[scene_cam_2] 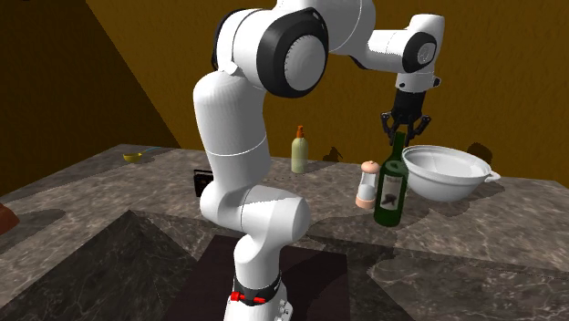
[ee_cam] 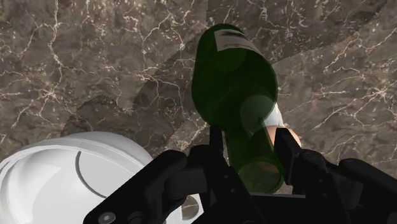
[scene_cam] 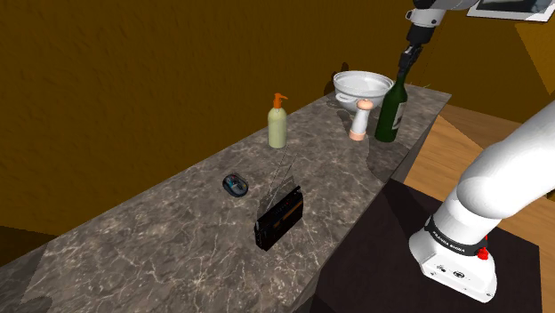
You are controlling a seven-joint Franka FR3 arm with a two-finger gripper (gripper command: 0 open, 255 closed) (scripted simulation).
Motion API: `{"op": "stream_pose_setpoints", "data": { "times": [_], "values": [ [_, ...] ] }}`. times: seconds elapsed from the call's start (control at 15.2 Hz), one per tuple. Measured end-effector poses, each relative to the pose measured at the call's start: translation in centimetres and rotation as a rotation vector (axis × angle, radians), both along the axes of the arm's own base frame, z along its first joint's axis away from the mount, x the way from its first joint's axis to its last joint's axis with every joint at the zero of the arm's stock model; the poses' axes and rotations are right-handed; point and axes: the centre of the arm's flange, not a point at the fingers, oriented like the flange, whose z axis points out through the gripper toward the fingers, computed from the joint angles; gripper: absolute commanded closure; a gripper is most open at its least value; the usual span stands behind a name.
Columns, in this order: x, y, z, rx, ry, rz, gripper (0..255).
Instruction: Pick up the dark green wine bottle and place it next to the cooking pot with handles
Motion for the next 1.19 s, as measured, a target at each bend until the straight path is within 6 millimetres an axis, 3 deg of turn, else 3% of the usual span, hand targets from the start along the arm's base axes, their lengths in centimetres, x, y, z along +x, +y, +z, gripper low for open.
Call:
{"op": "stream_pose_setpoints", "data": {
  "times": [0.07, 0.46, 0.79, 1.19],
  "values": [
    [0.0, 0.0, 0.0, 0.0, 0.0, 0.0, 0],
    [0.0, 0.0, 0.0, 0.0, 0.0, 0.0, 0],
    [-0.5, -0.1, 4.4, -0.001, -0.001, 0.0, 0],
    [-0.4, 0.0, 5.0, 0.0, -0.001, 0.0, 0]
  ]
}}
